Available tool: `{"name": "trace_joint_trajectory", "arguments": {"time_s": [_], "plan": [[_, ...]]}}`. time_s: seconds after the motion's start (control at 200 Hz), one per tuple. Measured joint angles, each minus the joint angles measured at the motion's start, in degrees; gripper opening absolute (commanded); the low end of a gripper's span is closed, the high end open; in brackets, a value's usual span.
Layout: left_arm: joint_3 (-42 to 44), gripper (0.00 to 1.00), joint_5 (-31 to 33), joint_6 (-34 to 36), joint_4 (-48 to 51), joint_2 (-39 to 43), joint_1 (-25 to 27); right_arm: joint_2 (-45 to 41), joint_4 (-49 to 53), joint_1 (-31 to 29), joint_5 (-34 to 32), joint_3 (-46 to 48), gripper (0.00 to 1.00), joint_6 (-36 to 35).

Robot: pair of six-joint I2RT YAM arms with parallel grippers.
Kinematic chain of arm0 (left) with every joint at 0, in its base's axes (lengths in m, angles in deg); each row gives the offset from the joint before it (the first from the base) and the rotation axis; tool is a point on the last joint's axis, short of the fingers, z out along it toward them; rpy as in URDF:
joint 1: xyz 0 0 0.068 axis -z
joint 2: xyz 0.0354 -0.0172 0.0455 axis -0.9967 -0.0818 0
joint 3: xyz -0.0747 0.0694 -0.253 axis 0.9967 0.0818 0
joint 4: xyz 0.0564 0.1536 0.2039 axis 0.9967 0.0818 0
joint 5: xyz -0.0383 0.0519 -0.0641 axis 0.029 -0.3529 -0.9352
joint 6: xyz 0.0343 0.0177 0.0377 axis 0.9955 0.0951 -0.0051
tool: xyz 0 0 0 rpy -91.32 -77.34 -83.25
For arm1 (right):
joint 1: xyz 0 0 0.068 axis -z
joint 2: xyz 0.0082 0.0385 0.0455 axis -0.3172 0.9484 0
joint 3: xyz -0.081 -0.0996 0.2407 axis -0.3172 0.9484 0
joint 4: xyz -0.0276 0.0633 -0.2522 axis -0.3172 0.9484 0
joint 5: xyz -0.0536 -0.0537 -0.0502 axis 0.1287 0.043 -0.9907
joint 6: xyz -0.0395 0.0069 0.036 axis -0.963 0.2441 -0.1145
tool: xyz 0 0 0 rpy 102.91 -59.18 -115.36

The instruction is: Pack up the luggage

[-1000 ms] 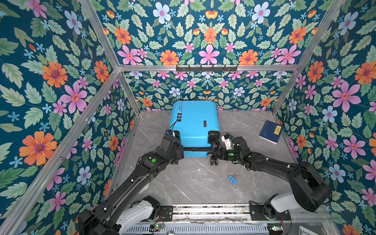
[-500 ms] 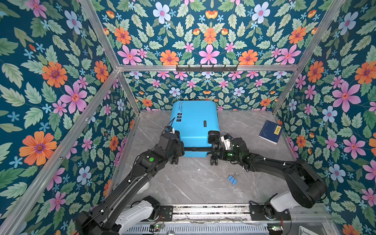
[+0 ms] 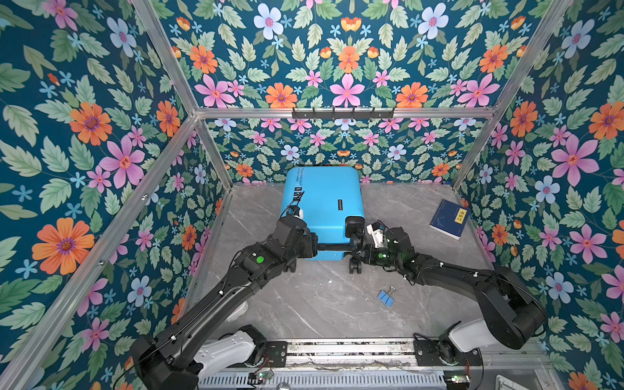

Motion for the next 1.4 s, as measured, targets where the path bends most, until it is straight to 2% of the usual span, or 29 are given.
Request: {"name": "trace_joint_trajectory", "arguments": {"time_s": [0.12, 0.52, 0.7, 0.925, 0.945, 0.975, 1.025, 1.265, 1.4], "plan": [[0.2, 0.67, -0.2, -0.4, -1.1, -0.6, 0.6, -1.1, 1.2, 0.0, -1.4, 0.0, 0.21, -0.5], [0.2, 0.67, -1.5, -2.4, -3.7, -1.6, 2.9, -0.6, 2.8, 0.0, 0.0, -1.6, 0.0, -1.9], [0.0, 0.68, -3.2, -5.2, -6.0, -2.4, 5.2, 0.2, 2.4, 0.0, 0.6, -1.8, 0.0, -2.3], [-0.8, 0.69, -3.7, -8.1, -9.4, -6.3, 11.1, 2.4, -0.8, 0.0, 1.0, -1.6, 0.0, -1.9], [-0.9, 0.7, -3.6, -8.2, -9.7, -6.8, 11.6, 2.5, -1.1, 0.0, 1.0, -1.6, 0.0, -1.7], [-1.2, 0.8, -3.5, -8.3, -9.7, -7.6, 12.4, 2.7, -1.7, 0.0, 1.0, -1.5, 0.0, -1.4], [-1.9, 0.86, -3.3, -8.4, -10.0, -9.0, 13.5, 2.9, -2.4, 0.1, 1.0, -1.3, 0.0, -1.4], [-8.1, 0.97, 1.7, -7.9, -8.9, -16.6, 18.3, 3.0, -8.9, 1.4, 3.0, 2.1, 0.0, 0.9], [-13.0, 0.98, 4.8, -6.4, -6.4, -21.8, 20.1, 3.1, -12.7, 1.8, 3.5, 4.0, 0.0, 2.3]]}}
